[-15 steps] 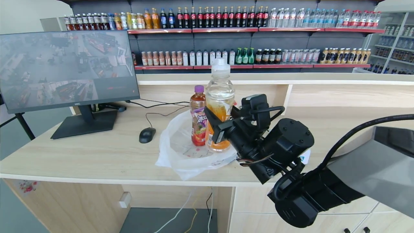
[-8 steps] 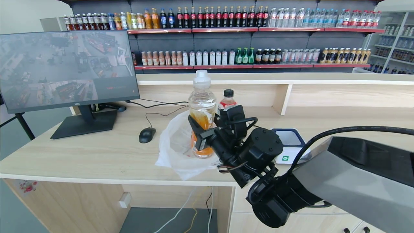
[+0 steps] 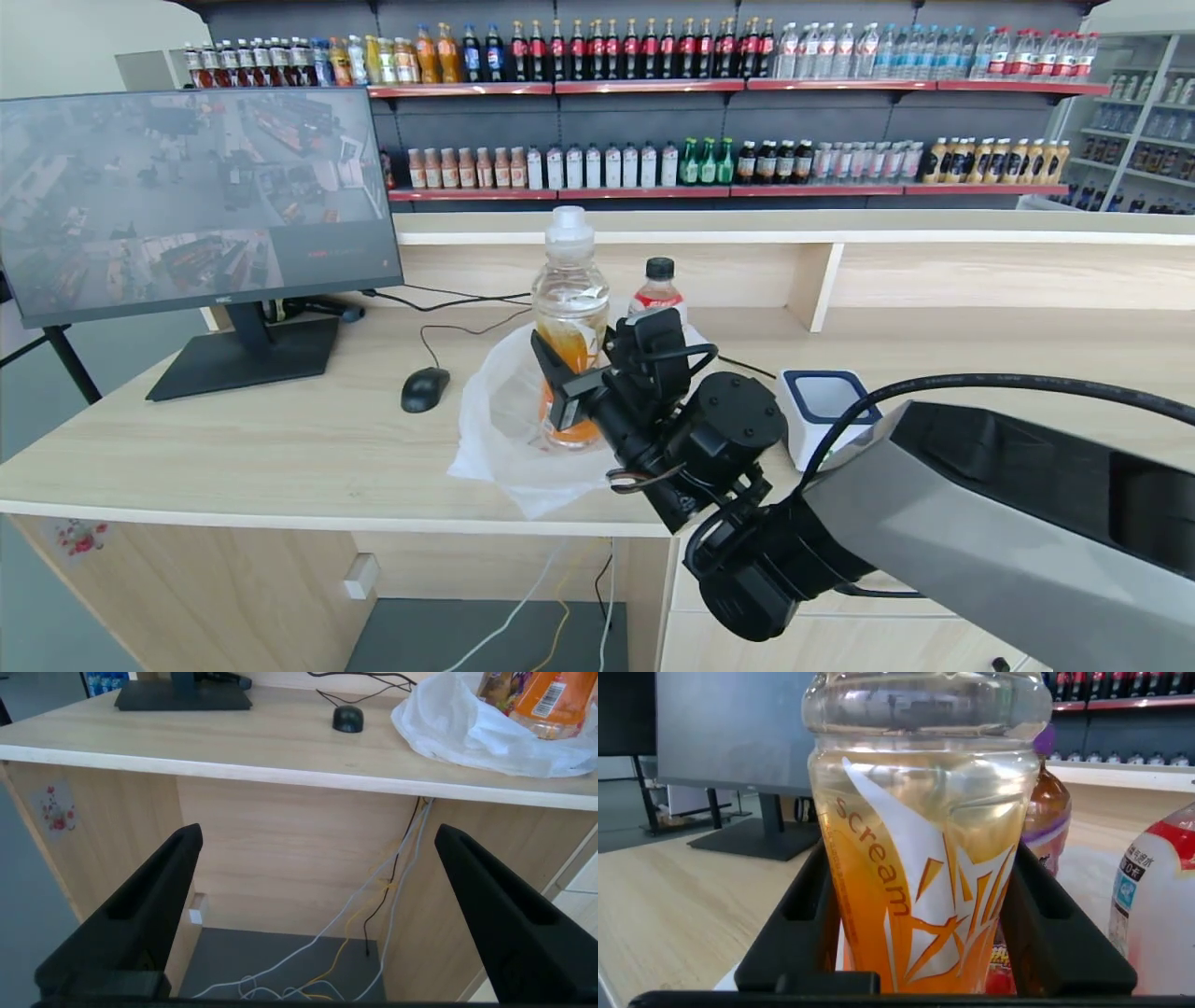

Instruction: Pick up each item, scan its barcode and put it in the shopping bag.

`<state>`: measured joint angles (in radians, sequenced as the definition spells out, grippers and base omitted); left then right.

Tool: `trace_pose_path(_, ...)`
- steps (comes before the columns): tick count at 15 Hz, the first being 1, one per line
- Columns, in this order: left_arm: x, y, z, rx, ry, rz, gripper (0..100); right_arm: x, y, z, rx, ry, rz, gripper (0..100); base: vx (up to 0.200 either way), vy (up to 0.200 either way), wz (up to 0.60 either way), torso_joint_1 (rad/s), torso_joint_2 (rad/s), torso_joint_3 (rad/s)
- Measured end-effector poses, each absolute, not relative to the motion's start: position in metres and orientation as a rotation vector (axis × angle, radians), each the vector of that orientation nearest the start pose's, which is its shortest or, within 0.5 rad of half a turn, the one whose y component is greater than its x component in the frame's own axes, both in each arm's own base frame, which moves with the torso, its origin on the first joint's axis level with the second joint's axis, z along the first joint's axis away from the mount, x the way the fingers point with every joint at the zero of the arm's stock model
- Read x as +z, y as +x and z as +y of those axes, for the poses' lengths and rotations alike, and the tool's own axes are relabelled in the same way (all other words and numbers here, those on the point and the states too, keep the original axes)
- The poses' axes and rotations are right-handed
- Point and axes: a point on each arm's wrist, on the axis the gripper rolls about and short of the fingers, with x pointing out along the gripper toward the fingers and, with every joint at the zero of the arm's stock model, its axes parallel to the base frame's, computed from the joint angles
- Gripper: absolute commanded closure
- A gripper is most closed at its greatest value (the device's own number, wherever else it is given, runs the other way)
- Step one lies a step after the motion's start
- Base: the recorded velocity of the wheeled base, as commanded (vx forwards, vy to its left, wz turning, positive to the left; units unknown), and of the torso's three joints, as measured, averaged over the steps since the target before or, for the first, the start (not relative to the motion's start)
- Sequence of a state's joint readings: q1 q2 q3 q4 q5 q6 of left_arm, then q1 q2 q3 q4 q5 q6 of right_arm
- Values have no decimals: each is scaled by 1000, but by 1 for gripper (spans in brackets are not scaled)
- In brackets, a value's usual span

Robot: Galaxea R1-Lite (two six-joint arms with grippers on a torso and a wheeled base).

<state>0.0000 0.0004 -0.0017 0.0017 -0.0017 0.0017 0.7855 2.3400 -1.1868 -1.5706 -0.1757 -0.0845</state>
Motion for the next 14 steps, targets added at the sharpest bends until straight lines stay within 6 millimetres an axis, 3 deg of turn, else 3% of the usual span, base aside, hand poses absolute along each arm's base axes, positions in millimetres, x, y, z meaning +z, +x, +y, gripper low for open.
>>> trace_pose_path(5, 76, -23, 0, -2, 2, 0, 0, 121, 330, 304, 567, 104, -403, 100, 0, 0, 0, 0, 0, 0)
trace_pose_path(14, 76, -23, 0, -2, 2, 0, 0, 83, 348, 303, 564, 63, -346, 100, 0, 0, 0, 0, 0, 0)
